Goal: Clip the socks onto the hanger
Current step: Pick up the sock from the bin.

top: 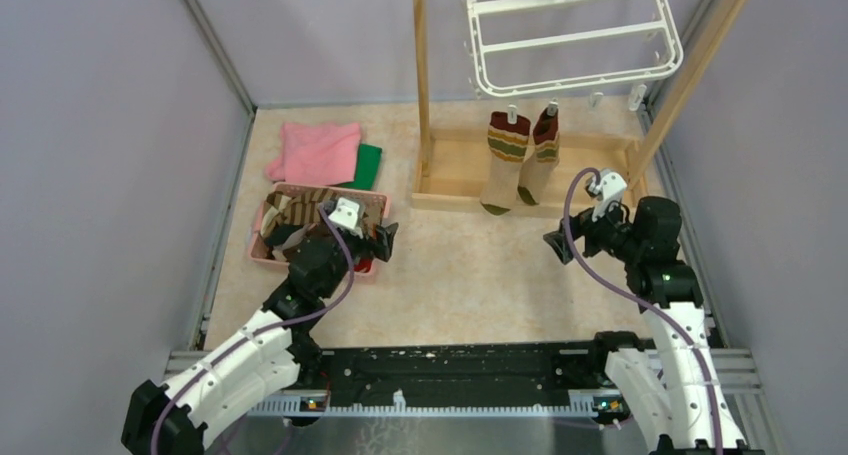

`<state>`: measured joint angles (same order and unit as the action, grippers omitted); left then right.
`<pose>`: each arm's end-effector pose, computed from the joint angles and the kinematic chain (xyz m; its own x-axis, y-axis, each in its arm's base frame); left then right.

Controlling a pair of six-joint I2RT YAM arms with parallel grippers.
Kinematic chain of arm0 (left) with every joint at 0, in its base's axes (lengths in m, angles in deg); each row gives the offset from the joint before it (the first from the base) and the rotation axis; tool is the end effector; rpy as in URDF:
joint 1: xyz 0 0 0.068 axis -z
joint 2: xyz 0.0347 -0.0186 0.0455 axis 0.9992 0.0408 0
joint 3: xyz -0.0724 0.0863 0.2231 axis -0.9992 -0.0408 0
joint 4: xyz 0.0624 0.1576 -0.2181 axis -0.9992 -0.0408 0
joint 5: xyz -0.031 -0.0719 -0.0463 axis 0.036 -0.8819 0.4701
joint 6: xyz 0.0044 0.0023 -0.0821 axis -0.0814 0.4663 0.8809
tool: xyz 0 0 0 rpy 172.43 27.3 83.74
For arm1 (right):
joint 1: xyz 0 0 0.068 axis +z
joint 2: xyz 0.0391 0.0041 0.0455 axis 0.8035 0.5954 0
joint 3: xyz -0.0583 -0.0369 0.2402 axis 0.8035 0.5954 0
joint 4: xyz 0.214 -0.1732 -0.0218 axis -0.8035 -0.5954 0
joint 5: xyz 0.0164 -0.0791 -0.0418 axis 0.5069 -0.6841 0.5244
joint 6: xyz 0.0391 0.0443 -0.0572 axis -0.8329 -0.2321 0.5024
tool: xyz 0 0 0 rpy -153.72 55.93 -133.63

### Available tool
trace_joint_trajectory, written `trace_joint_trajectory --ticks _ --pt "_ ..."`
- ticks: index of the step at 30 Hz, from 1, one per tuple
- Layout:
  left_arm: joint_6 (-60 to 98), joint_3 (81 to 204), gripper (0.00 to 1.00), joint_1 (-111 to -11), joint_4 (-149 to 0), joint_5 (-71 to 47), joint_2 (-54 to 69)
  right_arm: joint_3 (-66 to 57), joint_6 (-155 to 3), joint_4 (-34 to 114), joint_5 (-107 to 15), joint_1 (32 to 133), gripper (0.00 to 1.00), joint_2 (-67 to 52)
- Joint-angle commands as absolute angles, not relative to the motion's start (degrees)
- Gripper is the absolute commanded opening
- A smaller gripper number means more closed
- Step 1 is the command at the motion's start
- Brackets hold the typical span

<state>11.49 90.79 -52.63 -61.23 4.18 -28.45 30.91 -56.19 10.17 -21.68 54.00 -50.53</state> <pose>0.2069 -0.1333 0.2286 -0.0869 -0.0201 -0.9960 0.4538 0.8892 -0.0576 0.2076 0.0400 0.2669 -0.3577 -0.1958 -0.9131 -0.5717 0.8191 0.0483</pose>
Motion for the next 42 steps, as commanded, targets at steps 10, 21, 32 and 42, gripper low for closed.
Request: trace_joint_trajectory --ticks 10,21,32,42 --pt "-4.3 75.0 0.99 -56.3 -26.7 21.5 -20.2 32.4 -60.4 22.6 -28.1 52.9 0.98 -49.4" --pt "-2.4 70.9 0.99 -70.1 1.0 10.6 1.5 32.1 -59.3 21.0 -27.1 53.1 0.99 -48.5" --pt "-2.1 71.1 0.99 -77.3 26.0 6.2 26.2 32.0 -59.3 19.9 -26.6 52.9 0.99 -46.1" --pt "0.2 81.3 0.99 -79.3 1.7 4.8 22.8 32.0 -58.7 19.3 -26.2 52.7 0.99 -45.3"
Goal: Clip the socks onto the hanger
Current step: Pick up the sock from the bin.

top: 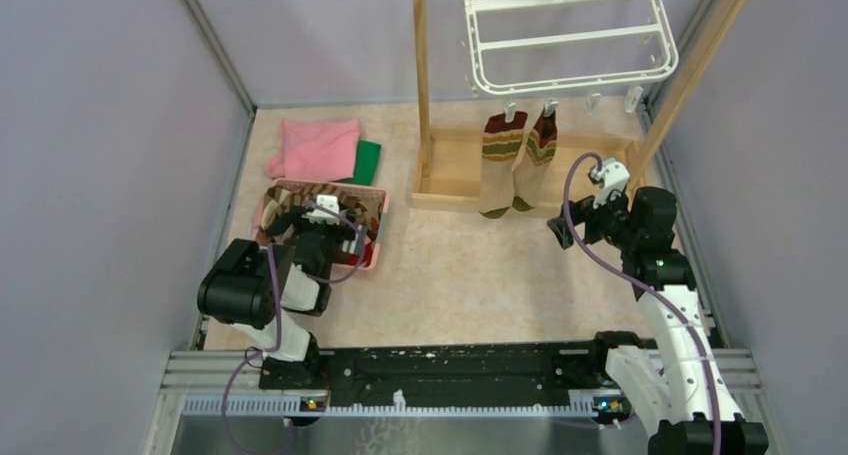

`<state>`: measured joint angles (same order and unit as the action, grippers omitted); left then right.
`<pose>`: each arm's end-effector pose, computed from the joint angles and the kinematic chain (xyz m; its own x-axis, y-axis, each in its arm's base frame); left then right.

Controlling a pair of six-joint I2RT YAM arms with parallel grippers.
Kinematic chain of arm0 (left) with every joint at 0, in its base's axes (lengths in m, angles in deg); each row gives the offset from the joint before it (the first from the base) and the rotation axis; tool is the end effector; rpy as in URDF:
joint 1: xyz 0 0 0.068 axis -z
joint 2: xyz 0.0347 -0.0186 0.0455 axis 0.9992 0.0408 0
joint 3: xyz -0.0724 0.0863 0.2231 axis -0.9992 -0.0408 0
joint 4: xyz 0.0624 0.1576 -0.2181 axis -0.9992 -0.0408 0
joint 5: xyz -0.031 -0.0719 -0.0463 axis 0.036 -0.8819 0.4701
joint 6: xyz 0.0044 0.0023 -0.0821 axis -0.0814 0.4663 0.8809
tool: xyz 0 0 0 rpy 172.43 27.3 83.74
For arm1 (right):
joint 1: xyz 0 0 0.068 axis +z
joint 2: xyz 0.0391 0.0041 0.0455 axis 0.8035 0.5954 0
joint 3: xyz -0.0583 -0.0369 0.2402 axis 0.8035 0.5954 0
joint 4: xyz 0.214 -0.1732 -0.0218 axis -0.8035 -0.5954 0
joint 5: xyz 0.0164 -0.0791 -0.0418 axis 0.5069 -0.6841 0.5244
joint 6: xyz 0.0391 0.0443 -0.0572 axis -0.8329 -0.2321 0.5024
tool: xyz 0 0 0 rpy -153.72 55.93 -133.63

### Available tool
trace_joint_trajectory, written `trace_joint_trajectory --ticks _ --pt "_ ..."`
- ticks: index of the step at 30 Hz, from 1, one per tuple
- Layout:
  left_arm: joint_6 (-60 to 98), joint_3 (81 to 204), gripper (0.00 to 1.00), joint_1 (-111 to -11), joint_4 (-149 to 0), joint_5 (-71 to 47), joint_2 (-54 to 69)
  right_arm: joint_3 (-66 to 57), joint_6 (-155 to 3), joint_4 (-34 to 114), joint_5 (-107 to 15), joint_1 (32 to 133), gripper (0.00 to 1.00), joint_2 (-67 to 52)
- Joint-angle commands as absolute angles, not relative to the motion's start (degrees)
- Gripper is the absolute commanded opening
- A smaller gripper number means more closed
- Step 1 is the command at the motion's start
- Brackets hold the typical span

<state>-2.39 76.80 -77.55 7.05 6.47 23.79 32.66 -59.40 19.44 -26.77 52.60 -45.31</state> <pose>0.2521 -0.0323 0.0939 -0.0318 0.1800 -0.9831 0.0070 0.9837 0.1799 0.2345 0.0290 0.2549 -0.3680 -0.1480 -0.9180 -0.4650 0.8842 0.0438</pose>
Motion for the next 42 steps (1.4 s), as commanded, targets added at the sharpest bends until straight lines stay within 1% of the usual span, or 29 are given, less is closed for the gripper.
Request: trace_joint_trajectory --ticks 1,4,21,27,35,42 --pt "0.5 82.1 0.99 -79.7 0.6 4.6 22.9 32.1 -58.7 19.3 -26.2 52.6 0.99 -45.4" --pt "1.3 83.2 0.99 -80.6 -2.0 3.2 22.7 32.1 -58.4 19.1 -26.2 52.5 0.99 -45.2" --pt "1.7 83.8 0.99 -81.4 -3.1 1.7 22.9 31.8 -58.0 18.3 -25.1 52.1 0.98 -44.7" --pt "1.6 83.8 0.99 -81.5 -3.2 1.6 22.8 31.9 -57.6 18.7 -27.1 52.2 0.99 -45.3" --pt "1.6 83.9 0.99 -81.6 -3.4 1.4 22.9 31.9 -57.0 18.6 -27.8 55.1 0.99 -45.1" --pt "1.8 83.9 0.99 -81.6 -3.4 1.3 22.8 31.9 -57.0 18.6 -28.5 55.6 0.99 -45.8"
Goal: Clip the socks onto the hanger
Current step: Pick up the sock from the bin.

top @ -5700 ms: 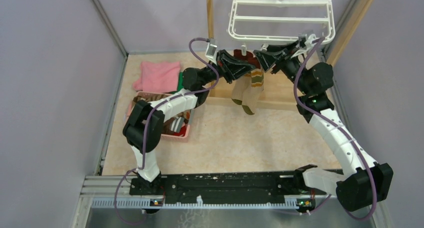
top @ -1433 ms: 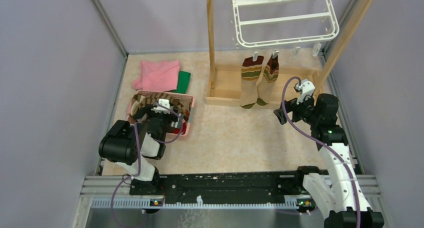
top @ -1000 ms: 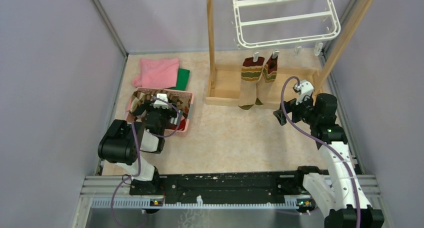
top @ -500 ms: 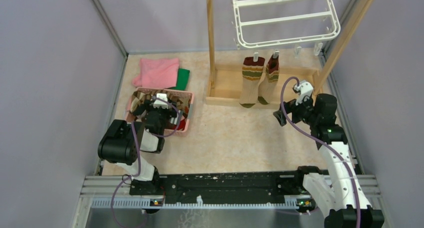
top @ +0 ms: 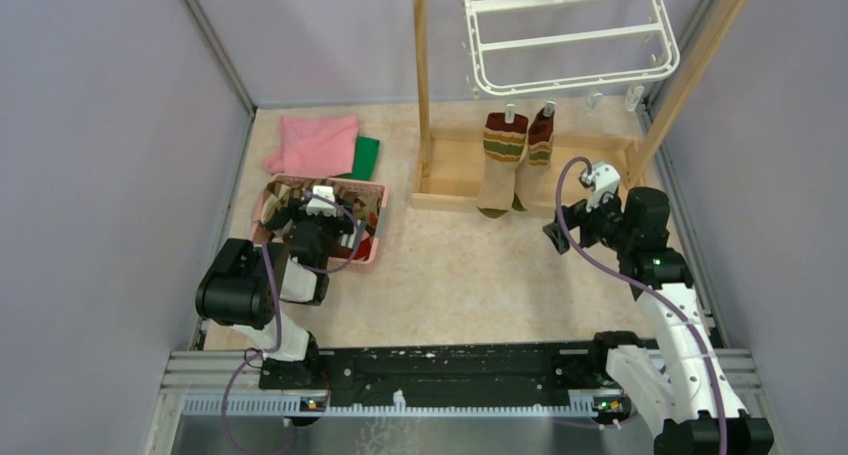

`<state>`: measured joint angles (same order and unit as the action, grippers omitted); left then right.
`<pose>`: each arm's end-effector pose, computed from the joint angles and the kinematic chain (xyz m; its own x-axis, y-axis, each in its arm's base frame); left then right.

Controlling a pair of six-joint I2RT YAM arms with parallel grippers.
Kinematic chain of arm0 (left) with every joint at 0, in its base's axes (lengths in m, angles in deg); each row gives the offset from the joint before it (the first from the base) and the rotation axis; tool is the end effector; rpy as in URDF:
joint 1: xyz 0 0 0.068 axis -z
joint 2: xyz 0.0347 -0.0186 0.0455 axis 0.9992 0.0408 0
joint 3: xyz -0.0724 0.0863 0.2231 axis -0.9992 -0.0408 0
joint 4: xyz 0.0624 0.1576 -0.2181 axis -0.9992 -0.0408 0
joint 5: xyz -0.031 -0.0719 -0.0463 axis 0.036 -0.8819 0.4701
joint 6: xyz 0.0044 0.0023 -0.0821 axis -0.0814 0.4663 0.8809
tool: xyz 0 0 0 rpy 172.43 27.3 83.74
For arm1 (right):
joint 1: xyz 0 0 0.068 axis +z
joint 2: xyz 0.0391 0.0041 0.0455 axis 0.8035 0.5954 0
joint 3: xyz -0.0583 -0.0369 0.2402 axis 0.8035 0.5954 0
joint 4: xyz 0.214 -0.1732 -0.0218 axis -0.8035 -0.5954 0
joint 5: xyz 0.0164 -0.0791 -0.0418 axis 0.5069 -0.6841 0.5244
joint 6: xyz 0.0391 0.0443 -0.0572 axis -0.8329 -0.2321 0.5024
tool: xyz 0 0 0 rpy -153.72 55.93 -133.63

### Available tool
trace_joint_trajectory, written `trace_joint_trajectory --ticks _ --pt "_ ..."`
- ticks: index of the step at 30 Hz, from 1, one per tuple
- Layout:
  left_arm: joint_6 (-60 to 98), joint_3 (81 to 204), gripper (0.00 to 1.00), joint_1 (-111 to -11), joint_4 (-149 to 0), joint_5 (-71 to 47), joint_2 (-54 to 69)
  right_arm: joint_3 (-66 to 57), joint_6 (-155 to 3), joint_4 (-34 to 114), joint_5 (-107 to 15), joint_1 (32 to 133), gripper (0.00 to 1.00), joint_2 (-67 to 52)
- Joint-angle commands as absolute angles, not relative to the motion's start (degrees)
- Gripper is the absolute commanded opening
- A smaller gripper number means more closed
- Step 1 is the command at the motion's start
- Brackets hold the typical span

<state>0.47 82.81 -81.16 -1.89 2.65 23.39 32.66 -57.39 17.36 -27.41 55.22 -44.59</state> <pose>0.2795 -0.0241 0.0982 -0.0754 0.1336 -0.9882 0.0148 0.9910 0.1329 0.2327 0.0390 0.2477 -0.3891 -0.1973 -0.8998 -0.5078 0.8609 0.0308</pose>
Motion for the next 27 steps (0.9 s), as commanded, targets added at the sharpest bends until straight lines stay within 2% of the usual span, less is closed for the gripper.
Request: trace_joint_trajectory --ticks 1,27 --pt "1.8 83.9 0.99 -81.7 -3.4 1.3 22.8 32.0 -56.9 18.6 -28.6 55.6 0.99 -45.9" --pt "1.8 84.1 0.99 -81.9 -3.8 0.8 22.8 32.2 -57.5 18.5 -25.8 56.9 0.99 -46.3"
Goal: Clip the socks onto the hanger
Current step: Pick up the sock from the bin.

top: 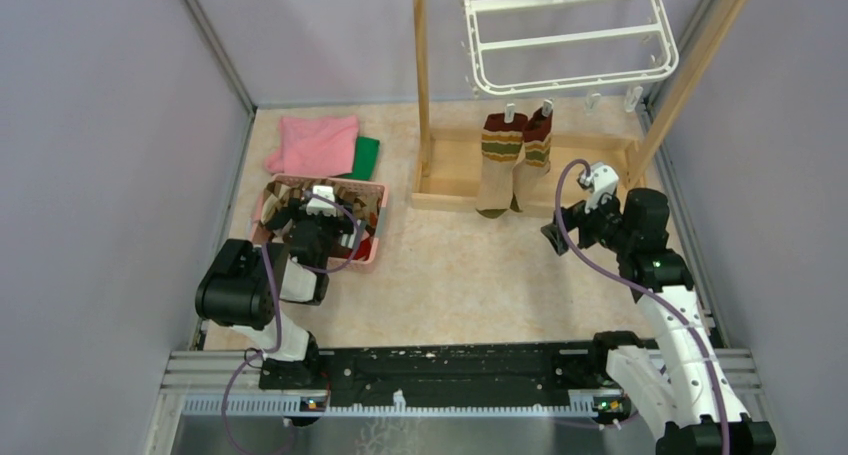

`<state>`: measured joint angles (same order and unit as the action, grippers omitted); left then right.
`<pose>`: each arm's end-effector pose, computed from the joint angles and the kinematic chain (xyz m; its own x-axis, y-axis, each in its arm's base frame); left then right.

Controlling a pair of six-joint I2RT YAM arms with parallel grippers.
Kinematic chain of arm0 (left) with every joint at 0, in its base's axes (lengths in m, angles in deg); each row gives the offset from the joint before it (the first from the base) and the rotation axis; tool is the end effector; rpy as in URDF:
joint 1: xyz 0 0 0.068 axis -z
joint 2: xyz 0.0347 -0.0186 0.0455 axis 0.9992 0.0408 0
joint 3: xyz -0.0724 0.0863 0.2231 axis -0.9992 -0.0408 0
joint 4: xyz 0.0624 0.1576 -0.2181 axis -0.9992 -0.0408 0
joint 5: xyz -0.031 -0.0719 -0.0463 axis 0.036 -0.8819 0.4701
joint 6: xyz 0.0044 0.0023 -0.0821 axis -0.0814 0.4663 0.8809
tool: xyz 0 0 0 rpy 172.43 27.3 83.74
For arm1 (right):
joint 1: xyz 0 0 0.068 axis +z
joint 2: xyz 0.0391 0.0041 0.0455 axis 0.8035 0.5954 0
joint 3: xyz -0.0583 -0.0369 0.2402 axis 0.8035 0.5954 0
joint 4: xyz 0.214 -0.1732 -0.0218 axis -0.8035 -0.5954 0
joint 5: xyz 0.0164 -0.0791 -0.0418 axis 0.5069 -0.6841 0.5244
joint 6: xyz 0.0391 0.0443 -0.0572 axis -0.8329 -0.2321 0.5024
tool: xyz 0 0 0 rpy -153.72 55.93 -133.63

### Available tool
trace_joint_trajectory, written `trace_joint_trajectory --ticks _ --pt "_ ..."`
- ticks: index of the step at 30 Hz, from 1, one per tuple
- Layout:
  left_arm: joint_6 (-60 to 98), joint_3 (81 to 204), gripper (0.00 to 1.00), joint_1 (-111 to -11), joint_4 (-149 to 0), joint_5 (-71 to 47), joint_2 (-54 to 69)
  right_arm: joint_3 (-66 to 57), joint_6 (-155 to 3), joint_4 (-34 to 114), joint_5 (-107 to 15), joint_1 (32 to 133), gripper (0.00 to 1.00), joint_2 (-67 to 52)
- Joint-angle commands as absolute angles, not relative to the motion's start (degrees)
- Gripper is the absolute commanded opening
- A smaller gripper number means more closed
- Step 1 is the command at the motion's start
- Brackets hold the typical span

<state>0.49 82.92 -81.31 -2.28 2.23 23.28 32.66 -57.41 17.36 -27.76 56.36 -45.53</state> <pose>0.2800 -0.0239 0.0982 -0.0778 0.1334 -0.9880 0.0198 0.9910 0.1323 0.2299 0.0431 0.2511 -0.3715 -0.2046 -0.9056 -0.5205 0.8536 0.0207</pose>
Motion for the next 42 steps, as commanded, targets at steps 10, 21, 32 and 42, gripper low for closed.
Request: trace_joint_trajectory --ticks 10,21,32,42 --pt "2.3 84.4 0.99 -81.3 -12.4 4.0 14.0 32.5 -55.2 17.4 -23.2 56.9 0.99 -46.9" --pt "7.6 98.3 0.99 -80.5 -50.3 -1.6 -4.1 32.4 -54.8 17.0 -22.9 56.4 0.99 -46.3" --pt "22.1 107.2 0.99 -80.7 -67.1 -1.3 -14.0 32.1 -54.7 16.7 -22.6 56.4 0.99 -46.0" --pt "39.1 116.2 0.73 -80.7 -88.1 7.6 -12.4 32.0 -54.5 16.5 -22.7 56.4 0.99 -46.1"
